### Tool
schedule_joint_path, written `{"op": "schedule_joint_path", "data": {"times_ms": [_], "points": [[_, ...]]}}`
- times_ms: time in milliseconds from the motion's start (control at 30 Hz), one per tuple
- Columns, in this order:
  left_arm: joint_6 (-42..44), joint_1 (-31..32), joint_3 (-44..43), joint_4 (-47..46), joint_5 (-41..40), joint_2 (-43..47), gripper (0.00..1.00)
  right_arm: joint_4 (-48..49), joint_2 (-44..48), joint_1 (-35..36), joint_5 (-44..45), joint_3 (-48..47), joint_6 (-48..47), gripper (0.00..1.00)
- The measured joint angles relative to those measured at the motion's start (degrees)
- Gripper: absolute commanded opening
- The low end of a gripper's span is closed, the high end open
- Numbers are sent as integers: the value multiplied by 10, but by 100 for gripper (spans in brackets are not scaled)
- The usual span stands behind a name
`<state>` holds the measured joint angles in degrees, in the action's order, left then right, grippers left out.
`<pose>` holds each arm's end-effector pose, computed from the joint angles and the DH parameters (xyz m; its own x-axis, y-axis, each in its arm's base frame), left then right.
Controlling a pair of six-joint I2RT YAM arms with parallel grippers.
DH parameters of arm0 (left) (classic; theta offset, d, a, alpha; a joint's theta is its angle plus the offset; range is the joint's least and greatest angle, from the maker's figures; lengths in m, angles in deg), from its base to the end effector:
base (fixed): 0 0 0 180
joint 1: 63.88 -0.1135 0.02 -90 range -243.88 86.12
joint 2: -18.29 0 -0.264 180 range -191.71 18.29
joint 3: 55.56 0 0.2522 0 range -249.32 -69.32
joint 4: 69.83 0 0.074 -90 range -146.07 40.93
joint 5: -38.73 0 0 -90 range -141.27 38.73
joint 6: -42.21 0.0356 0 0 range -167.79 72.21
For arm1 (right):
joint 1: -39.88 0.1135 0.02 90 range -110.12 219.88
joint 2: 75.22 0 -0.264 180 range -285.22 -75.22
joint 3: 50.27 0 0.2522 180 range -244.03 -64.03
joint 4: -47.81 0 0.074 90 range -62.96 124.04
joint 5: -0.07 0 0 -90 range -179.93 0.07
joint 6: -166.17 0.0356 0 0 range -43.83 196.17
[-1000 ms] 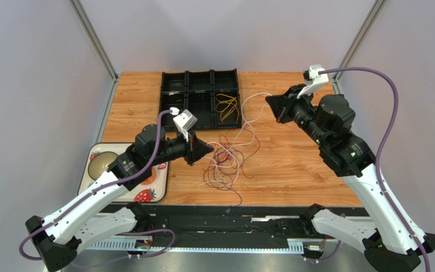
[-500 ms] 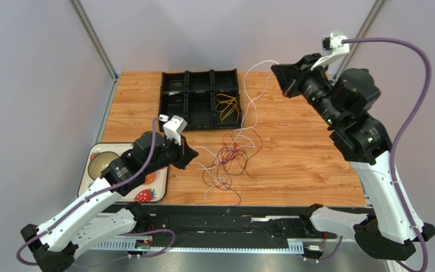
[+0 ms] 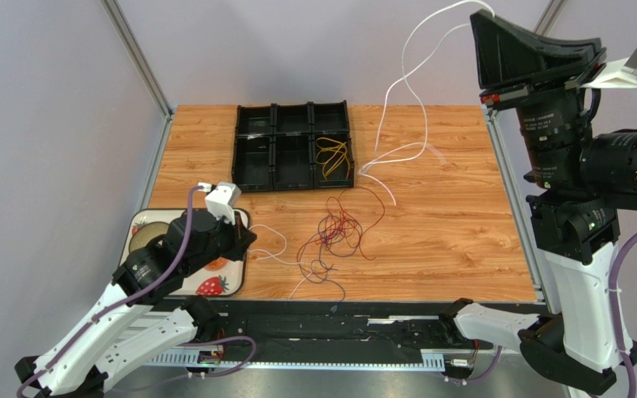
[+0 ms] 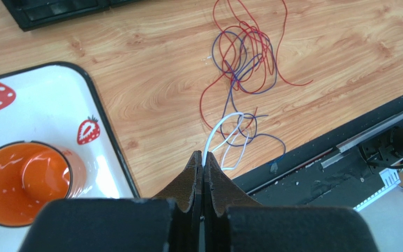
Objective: Untangle the cables
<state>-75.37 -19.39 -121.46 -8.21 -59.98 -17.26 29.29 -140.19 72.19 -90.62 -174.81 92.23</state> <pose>0.0867 -0.0776 0.3377 -0.6062 -0.0460 -0.7940 0.3607 0.8738 -0.3261 0.1001 0.0638 0.6421 0.3834 0.5698 -0.7269 -0.6745 0.7104 0.2010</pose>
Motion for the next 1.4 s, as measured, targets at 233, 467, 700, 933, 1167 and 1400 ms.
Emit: {"op": "schedule_joint_path", "data": {"times_ms": [233, 467, 700, 933, 1167, 1400], "points": [[-8, 9, 0, 26, -31, 34, 0, 33, -73, 0, -15, -56, 13, 0], [-14, 9, 0, 36, -56, 52, 0, 30, -138, 0, -13, -56, 15, 0], [-25, 9, 0, 39, -78, 98, 0, 32, -172, 5, -13, -46, 17, 0], [-33, 9, 0, 42, -93, 117, 0, 48, -230, 42, -4, -60, 2, 0], [-37, 9, 0, 43, -95, 121, 0, 45, -306, 59, 14, -72, -17, 0], [-37, 9, 0, 43, -95, 129, 0, 50, -320, 59, 26, -73, -31, 0]]}}
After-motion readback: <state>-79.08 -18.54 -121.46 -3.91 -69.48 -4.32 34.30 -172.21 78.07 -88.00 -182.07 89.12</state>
